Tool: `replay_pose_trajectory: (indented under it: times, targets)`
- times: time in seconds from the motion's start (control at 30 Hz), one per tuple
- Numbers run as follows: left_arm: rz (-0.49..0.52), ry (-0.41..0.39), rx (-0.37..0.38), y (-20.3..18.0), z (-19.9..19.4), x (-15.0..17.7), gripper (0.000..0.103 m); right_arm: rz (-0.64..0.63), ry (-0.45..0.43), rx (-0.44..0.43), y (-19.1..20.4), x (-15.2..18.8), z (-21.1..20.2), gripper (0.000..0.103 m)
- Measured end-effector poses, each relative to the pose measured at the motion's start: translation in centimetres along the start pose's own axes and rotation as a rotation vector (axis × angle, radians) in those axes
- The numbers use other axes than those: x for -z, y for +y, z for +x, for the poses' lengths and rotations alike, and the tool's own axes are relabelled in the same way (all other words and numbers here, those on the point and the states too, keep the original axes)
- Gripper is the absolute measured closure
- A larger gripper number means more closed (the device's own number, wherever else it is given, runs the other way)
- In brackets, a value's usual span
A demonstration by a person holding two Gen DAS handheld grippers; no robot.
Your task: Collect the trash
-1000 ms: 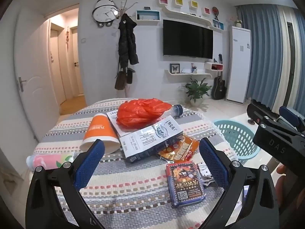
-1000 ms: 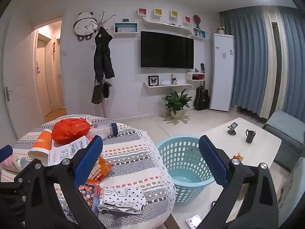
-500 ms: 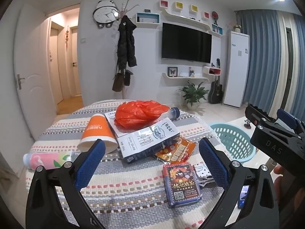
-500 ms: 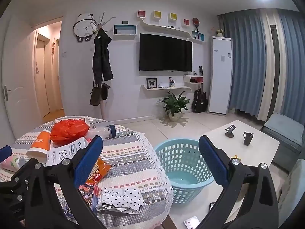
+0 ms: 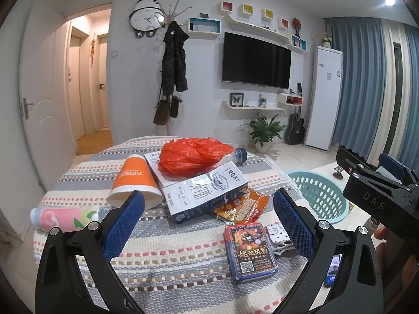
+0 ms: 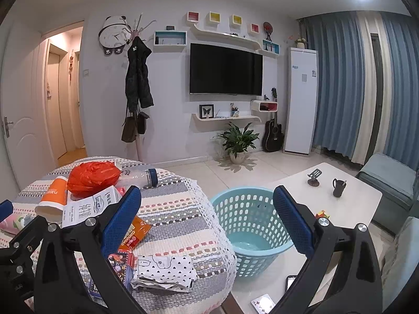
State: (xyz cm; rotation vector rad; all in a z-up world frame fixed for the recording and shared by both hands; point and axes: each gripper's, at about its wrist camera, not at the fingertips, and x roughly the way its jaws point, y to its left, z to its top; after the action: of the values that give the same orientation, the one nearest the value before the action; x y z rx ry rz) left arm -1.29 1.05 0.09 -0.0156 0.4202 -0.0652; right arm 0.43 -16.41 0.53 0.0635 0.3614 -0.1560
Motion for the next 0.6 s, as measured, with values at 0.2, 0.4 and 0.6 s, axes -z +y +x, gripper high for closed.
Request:
replay_pose_trajectory:
  times: [0.2,0.4,0.6]
  targets:
    - [-0.015,0.009,0.005,0.56,0.06,-0.18,0.008,-0.011,0.008,-0.004,0.31,0.22,0.14,0.008]
    - [-0.01,0.013,0.008,0.6,0.21,-0.15,0.008,-0.026,0.014,-0.016,0.73,0.35,0.21,0.008]
    - [-0.011,0.019,0.014,0.55,0.35,-0.25,0.008,-0.022,0.017,-0.022,0.65,0.4,0.24,0.008]
